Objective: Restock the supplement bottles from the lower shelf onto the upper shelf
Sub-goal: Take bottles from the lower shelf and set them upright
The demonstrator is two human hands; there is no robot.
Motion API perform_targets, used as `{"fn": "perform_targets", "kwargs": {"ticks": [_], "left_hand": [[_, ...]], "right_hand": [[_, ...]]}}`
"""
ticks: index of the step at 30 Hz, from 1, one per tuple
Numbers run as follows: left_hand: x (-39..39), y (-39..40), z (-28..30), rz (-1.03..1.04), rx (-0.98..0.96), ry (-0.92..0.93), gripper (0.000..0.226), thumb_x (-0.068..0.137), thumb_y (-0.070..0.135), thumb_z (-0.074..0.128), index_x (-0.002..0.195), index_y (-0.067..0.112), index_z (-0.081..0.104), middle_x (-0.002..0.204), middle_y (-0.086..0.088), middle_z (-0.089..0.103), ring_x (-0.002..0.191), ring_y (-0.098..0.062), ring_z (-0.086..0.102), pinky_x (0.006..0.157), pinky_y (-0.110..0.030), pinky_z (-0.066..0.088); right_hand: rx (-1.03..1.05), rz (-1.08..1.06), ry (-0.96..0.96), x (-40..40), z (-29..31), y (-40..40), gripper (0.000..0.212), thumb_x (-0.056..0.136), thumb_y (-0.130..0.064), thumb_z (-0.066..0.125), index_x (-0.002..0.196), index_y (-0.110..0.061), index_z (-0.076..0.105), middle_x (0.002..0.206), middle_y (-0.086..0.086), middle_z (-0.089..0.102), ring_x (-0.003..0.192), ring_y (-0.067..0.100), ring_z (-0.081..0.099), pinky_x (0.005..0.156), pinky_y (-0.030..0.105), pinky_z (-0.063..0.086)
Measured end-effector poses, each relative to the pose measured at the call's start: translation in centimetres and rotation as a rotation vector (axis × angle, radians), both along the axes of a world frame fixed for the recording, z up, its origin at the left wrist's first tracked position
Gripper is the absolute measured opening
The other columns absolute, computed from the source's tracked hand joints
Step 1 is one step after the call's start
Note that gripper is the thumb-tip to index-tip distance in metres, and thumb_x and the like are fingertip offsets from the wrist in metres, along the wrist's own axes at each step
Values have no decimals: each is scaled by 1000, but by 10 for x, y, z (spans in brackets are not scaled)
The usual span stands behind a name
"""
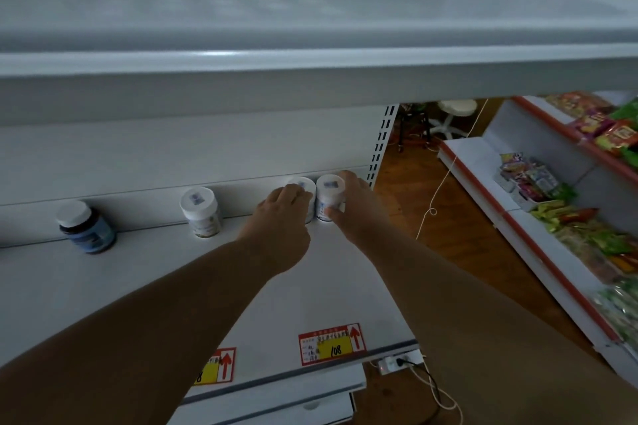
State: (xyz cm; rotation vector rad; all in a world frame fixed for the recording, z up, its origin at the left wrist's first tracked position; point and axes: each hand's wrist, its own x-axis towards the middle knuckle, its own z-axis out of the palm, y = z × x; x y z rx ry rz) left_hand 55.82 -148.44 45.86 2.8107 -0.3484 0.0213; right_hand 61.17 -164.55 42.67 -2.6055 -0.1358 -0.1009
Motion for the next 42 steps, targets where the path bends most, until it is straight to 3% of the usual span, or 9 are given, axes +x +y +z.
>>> {"fn": "perform_targets", "kwargs": {"ticks": [5,15,18,23,29,33,37,40,42], "left_hand": [[-21,1,1,-33,-96,-98,49,88,15,56,136,14,47,141,-1,44,132,-22,39,108,-36,36],[-97,85,6,126,-259,-187,44,93,18,61,136,19,52,139,-1,52,131,-21,48,110,-35,39],[-138,146,4,188,-319,-235,44,89,13,64,132,14,56,132,-6,57,123,-26,54,104,-41,46],[-237,285,-3,380,-312,-291,44,83,3,69,126,10,60,121,-8,61,110,-28,59,93,-37,48],[-362,432,-12,711,-272,-309,45,83,7,70,126,16,59,121,-2,58,108,-25,57,89,-36,50],[-420,497,-17,906,-250,-322,40,84,23,61,123,20,59,120,0,59,106,-25,58,85,-32,48],[-463,539,-32,1118,-293,-352,40,86,34,50,124,22,57,121,2,57,110,-24,57,92,-39,50],[-496,564,-37,1276,-247,-309,38,87,31,56,125,27,56,123,8,56,112,-21,57,91,-39,50],[-515,586,-36,1352,-195,-294,38,87,26,59,125,24,59,122,6,59,112,-20,55,89,-33,45]], "right_hand": [[25,-78,-149,-23,7,1,65,85,-32,73,139,-16,41,135,10,48,121,26,48,102,37,43],[137,121,-273,-114,28,90,60,87,-32,73,137,-11,47,132,10,54,118,24,55,94,30,47],[165,232,-290,-150,35,152,59,88,-32,72,137,-11,47,131,9,53,117,23,56,95,30,48],[281,447,-253,-216,36,290,58,89,-31,71,138,-13,47,130,6,51,116,21,56,95,32,49],[357,760,-165,-290,31,456,54,87,-29,72,134,-15,49,120,-5,47,104,7,52,87,9,38],[355,954,-144,-321,34,545,51,87,-26,71,133,-19,49,120,-4,48,103,8,52,86,14,42],[370,1147,-97,-347,29,625,49,87,-29,71,131,-22,50,122,-5,49,105,4,51,80,3,36],[356,1257,-69,-370,25,679,45,88,-29,70,129,-20,52,122,-4,51,104,5,52,75,-2,34],[341,1313,-42,-386,22,713,43,90,-30,68,129,-21,52,122,-3,50,105,7,53,77,2,39]]}}
